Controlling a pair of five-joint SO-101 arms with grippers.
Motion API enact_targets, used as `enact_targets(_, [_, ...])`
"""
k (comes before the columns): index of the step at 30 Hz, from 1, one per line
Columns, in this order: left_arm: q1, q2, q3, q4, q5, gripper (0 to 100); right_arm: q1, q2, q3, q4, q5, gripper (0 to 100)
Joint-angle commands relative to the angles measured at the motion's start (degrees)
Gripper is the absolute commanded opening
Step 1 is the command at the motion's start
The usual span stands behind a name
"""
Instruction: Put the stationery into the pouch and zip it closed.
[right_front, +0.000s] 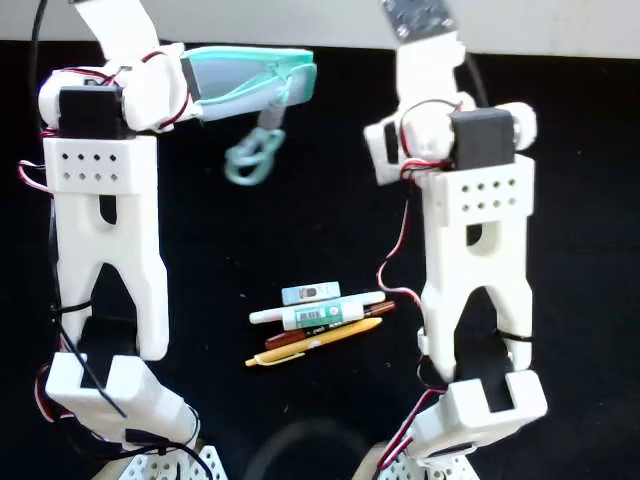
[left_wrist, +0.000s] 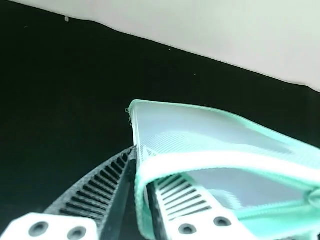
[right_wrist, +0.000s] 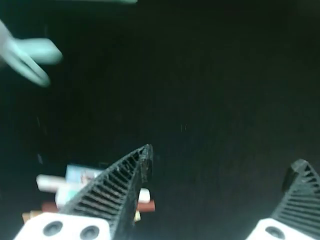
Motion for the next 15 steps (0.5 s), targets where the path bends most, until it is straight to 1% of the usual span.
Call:
enact_targets(1, [-1.27, 1.63, -2.15, -1.05, -0.09, 1, -0.75, -4.79, 9.1, 0.31, 7.65, 39.9])
enact_targets(4, [-1.36, 4.79, -2.24, -0.26, -0.09, 1, -2.24, -6.81, 18.77, 0.13, 15.21, 36.5])
enact_targets(6, [-1.27, 6.29, -2.33, 0.44, -0.09, 1, -3.21, -7.78, 23.78, 0.04, 17.85, 32.4])
enact_targets(8, [-1.36, 7.08, -2.33, 0.35, -0.09, 1, -4.0, -8.48, 28.09, -1.36, 18.02, 29.6])
enact_targets(11, [-1.36, 7.16, -2.33, 0.18, -0.09, 1, -4.97, -10.07, 34.42, -4.7, 18.02, 29.3])
enact_targets(15, [-1.27, 7.16, -2.24, 0.18, -0.18, 1, -9.54, -12.7, 44.09, -8.57, 18.46, 29.3])
